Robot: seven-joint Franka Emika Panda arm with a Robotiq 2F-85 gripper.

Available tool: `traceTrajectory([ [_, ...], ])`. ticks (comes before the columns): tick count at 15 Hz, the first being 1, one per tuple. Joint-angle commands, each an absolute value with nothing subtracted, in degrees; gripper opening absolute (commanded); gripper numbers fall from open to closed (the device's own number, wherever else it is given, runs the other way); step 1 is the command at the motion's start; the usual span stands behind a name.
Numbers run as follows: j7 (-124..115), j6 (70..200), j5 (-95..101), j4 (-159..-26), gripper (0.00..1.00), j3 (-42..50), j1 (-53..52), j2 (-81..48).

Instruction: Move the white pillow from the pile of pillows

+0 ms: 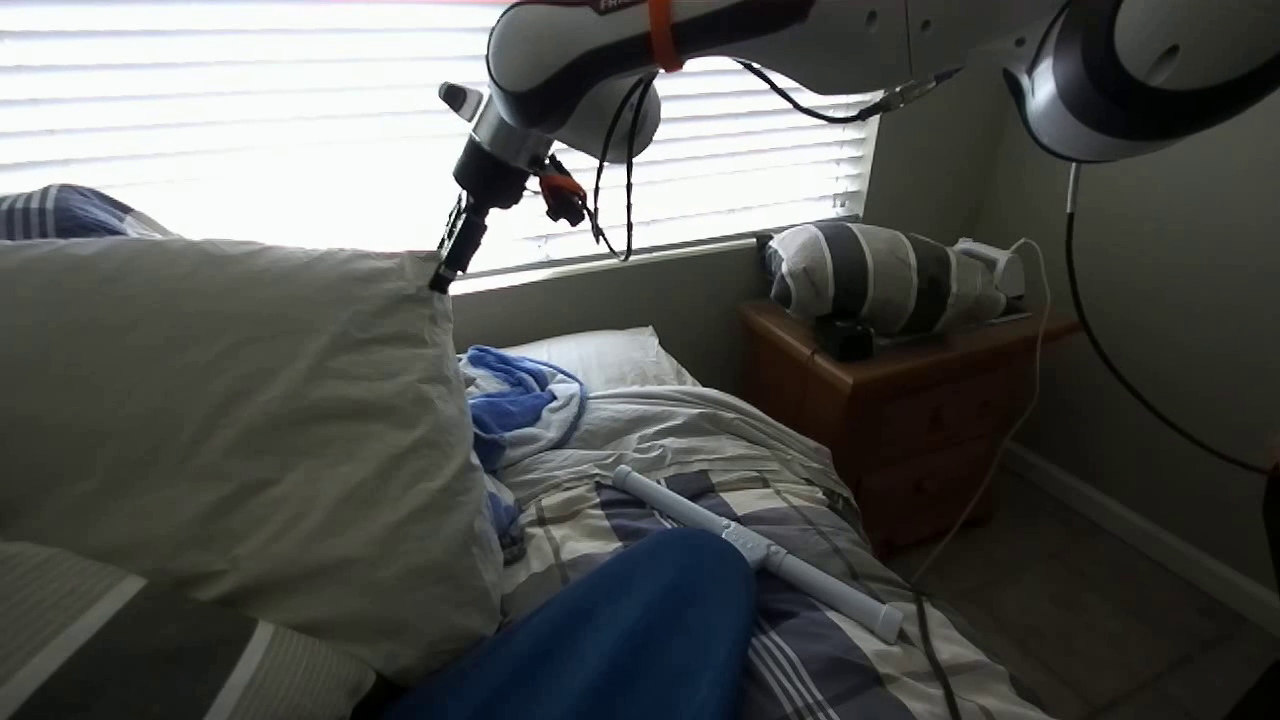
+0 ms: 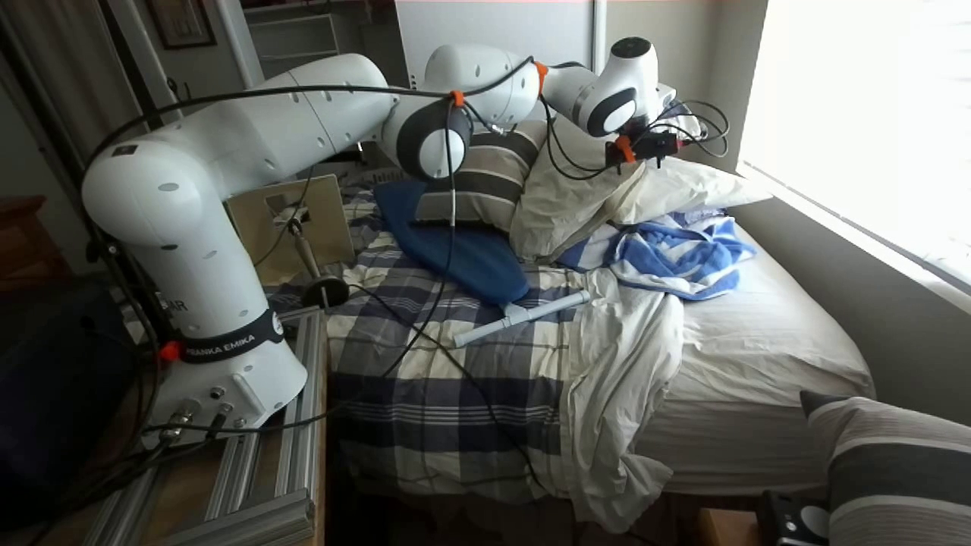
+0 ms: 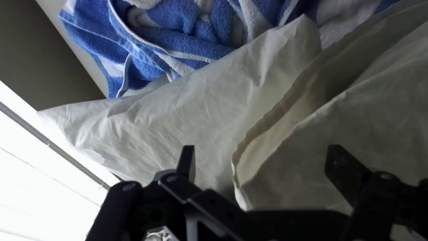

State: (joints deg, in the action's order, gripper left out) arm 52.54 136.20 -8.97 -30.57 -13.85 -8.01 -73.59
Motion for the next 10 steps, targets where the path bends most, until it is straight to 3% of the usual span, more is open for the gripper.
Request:
traceTrajectory([
  [1,52.0,141.8,-14.0,-28.9,1.0,-18.5,-6.5,-77.2],
  [10,60.6,152.8,-24.7,-26.9,1.0,-35.8,-4.6,-83.5],
])
